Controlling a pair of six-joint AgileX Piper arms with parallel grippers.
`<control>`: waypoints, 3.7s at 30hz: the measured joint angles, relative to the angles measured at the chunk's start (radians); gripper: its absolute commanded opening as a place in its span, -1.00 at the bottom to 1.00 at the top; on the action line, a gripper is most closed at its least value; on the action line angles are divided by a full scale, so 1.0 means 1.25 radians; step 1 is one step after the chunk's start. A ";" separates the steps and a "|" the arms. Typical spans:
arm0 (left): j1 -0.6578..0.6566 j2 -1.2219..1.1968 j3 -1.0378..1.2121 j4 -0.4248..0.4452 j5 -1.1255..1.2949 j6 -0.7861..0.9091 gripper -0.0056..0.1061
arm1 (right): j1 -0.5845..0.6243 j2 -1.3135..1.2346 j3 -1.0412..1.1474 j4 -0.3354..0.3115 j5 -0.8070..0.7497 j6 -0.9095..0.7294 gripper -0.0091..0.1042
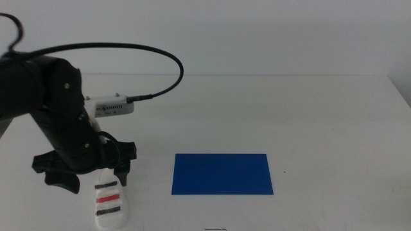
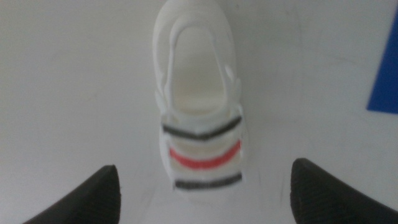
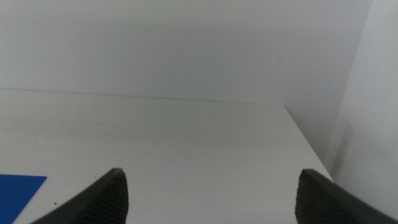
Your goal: Use one arm to grab the shoe from the table and place it on the mat.
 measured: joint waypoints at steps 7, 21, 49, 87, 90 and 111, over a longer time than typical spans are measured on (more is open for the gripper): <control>0.000 0.079 0.000 0.017 -0.054 0.000 0.78 | 0.000 0.000 0.000 0.000 0.000 0.000 0.82; 0.010 0.159 0.000 0.017 -0.115 0.000 0.11 | 0.000 0.000 0.000 0.000 0.000 0.000 0.82; -0.212 0.357 -0.484 -0.024 0.170 -0.009 -0.84 | 0.000 0.000 0.000 0.000 0.000 0.000 0.82; -0.328 0.524 -0.716 -0.026 0.178 1.033 -0.84 | 0.000 0.000 0.000 0.000 0.000 0.000 0.82; -0.328 0.538 -0.716 -0.026 0.178 1.033 -0.84 | 0.000 0.000 0.000 0.000 0.000 0.000 0.82; -0.328 0.574 -0.717 -0.022 0.175 0.997 0.74 | 0.000 0.000 0.000 0.000 0.000 0.000 0.82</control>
